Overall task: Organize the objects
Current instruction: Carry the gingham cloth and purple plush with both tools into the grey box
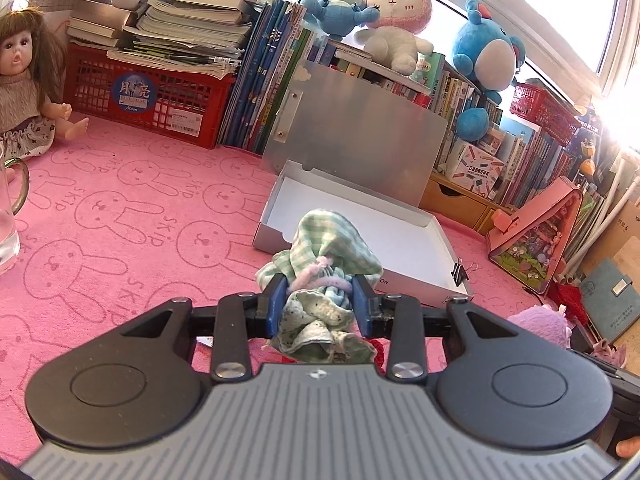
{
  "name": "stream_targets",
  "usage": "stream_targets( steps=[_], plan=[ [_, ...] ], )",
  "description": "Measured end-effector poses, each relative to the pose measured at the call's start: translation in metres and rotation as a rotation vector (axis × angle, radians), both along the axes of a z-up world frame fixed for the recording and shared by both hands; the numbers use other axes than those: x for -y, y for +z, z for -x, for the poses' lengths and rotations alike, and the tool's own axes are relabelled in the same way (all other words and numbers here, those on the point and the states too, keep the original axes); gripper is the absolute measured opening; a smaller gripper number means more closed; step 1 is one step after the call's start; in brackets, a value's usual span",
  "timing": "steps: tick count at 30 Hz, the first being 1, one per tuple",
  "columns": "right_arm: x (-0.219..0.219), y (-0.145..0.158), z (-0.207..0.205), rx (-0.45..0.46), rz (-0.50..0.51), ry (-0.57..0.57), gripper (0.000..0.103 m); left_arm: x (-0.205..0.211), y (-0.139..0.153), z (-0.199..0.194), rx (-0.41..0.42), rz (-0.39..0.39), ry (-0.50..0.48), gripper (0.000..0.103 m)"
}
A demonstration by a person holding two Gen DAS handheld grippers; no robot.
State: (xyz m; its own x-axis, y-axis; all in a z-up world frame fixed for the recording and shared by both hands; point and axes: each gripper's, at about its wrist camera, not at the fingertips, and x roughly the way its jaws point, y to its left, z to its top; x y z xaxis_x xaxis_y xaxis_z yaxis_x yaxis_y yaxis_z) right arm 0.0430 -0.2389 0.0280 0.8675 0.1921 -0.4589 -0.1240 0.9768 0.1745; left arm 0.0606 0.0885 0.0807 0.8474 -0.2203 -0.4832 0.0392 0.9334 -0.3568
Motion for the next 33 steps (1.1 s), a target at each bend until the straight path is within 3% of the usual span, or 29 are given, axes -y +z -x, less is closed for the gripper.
stream_targets(
  steps=[10, 21, 28, 33],
  plan=[
    [0.003, 0.004, -0.021, -0.007, -0.024, -0.005, 0.037, 0.008, 0.007, -0.025, 0.004, -0.048, 0.002, 0.041],
    [0.026, 0.015, -0.073, -0.031, -0.080, -0.018, 0.037, 0.020, 0.024, -0.089, 0.055, -0.122, 0.039, 0.041],
    [0.027, 0.017, -0.120, -0.070, -0.104, -0.021, 0.037, 0.031, 0.006, -0.145, 0.001, -0.117, 0.016, 0.041],
    [0.016, 0.004, -0.156, -0.146, -0.137, -0.003, 0.037, 0.043, -0.014, -0.179, -0.067, -0.158, 0.004, 0.041]
  ],
)
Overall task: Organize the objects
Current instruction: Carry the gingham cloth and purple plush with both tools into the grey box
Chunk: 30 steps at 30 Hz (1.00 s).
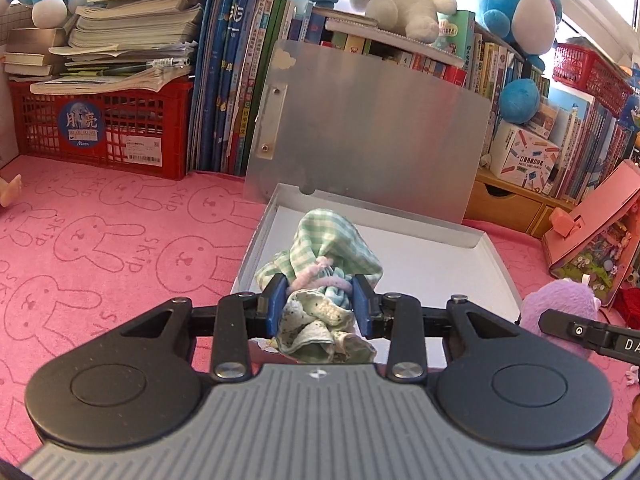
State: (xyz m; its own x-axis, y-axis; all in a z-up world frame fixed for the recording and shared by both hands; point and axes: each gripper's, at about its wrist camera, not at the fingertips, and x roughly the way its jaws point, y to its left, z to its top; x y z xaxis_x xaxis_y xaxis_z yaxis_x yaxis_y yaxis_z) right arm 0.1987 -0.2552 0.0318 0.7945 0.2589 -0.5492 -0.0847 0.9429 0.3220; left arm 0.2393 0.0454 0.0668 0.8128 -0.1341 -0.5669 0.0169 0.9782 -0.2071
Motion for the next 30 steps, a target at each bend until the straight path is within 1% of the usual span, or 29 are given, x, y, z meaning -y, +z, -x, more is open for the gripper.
stream_targets(
  steps=[4, 9, 14, 19, 23, 30],
  plan=[
    [-0.016, -0.011, -0.022, -0.040, 0.032, 0.012, 0.037, 0.005, -0.013, -0.016, -0.026, -0.025, -0.009, 0.041],
    [-0.028, -0.021, -0.046, -0.076, -0.005, 0.021, 0.037, 0.011, -0.022, -0.034, -0.041, -0.055, -0.016, 0.041],
    [-0.043, -0.023, -0.077, -0.108, -0.024, 0.023, 0.037, 0.017, -0.017, -0.066, -0.042, -0.081, -0.017, 0.041],
    [-0.042, -0.022, -0.114, -0.124, -0.077, 0.009, 0.037, 0.021, -0.017, -0.101, -0.046, -0.109, -0.020, 0.041],
    [-0.042, -0.029, -0.139, -0.146, -0.074, -0.009, 0.037, 0.025, -0.027, -0.128, -0.078, -0.139, -0.018, 0.041],
    [-0.047, -0.047, -0.160, -0.176, -0.085, -0.001, 0.037, 0.032, -0.039, -0.145, -0.081, -0.166, -0.047, 0.041]
  ],
)
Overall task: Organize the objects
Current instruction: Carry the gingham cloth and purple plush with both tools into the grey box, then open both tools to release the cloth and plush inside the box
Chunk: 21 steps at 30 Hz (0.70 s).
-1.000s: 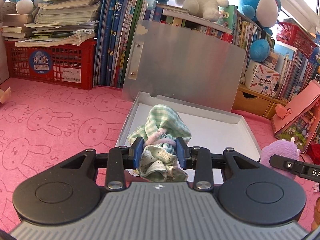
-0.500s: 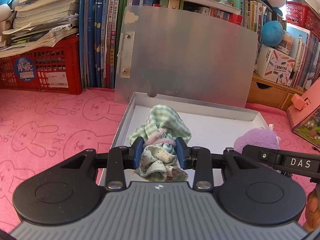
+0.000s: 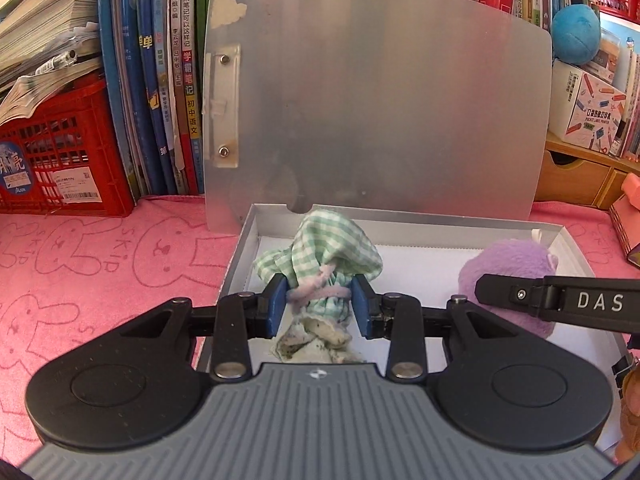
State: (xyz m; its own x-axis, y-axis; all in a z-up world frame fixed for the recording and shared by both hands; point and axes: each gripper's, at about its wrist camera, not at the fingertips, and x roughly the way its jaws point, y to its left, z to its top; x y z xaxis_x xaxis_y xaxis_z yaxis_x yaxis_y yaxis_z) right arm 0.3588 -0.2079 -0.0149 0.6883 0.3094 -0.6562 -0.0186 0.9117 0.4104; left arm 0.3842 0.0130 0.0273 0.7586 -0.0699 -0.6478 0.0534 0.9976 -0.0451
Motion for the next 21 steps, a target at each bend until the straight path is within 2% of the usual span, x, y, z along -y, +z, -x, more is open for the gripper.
stream_targets(
  steps=[4, 6, 7, 8, 9, 10, 11, 12, 14, 21],
  plan=[
    [-0.005, -0.007, -0.002, -0.005, 0.010, 0.013, 0.037, 0.002, -0.007, -0.001, -0.005, -0.007, -0.004, 0.041],
    [-0.007, -0.008, -0.002, 0.006, 0.023, 0.018, 0.042, 0.002, -0.010, -0.001, -0.003, -0.013, -0.008, 0.041],
    [-0.007, -0.008, -0.001, 0.013, 0.025, 0.015, 0.046, 0.003, -0.010, 0.000, 0.000, -0.017, -0.010, 0.041],
    [-0.007, -0.009, 0.000, 0.011, 0.023, 0.015, 0.061, 0.003, -0.010, 0.002, 0.006, -0.022, -0.010, 0.042],
    [-0.006, -0.008, 0.000, 0.013, 0.016, 0.016, 0.065, 0.003, -0.009, 0.003, 0.009, -0.028, -0.013, 0.043],
    [-0.005, -0.008, 0.002, 0.018, 0.015, 0.015, 0.067, 0.004, -0.008, 0.005, 0.010, -0.031, -0.021, 0.046],
    [-0.005, -0.006, 0.004, 0.025, 0.019, 0.012, 0.068, 0.004, -0.006, 0.007, 0.011, -0.033, -0.029, 0.055],
    [-0.005, -0.005, 0.005, 0.032, 0.025, 0.012, 0.070, 0.004, -0.004, 0.010, 0.013, -0.035, -0.034, 0.069],
    [-0.004, 0.000, 0.010, 0.041, 0.031, 0.012, 0.072, 0.004, 0.001, 0.016, 0.032, -0.043, -0.029, 0.077],
    [0.003, 0.027, 0.039, 0.100, 0.106, 0.010, 0.078, -0.002, 0.024, 0.048, 0.060, -0.046, -0.034, 0.085]
  ],
)
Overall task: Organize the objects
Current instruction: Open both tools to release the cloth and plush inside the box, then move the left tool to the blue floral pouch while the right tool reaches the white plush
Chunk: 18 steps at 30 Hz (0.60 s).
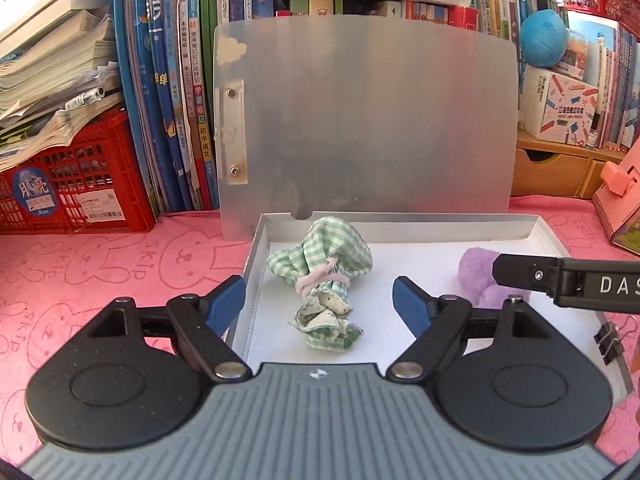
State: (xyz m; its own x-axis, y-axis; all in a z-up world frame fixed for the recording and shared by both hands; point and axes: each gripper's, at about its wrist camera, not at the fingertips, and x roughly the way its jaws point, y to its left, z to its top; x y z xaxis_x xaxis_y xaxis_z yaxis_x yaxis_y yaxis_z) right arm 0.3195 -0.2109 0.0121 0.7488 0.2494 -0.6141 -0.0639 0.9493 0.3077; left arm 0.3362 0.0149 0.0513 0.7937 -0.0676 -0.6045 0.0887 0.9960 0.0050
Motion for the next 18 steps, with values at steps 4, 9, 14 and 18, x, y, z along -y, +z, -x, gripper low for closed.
stream_targets(
  steps=[4, 9, 14, 18],
  plan=[
    [0.009, 0.016, 0.030, 0.032, 0.033, 0.010, 0.080, -0.001, 0.015, 0.034, 0.021, -0.014, -0.028, 0.091],
    [0.018, 0.031, 0.076, 0.071, 0.067, 0.043, 0.084, -0.003, 0.029, 0.085, 0.050, -0.003, -0.085, 0.094],
    [0.027, 0.038, 0.130, 0.106, 0.079, 0.083, 0.086, 0.001, 0.033, 0.145, 0.060, 0.003, -0.133, 0.095],
    [0.036, 0.038, 0.172, 0.132, 0.065, 0.104, 0.087, 0.002, 0.030, 0.194, 0.067, 0.021, -0.154, 0.097]
  ],
)
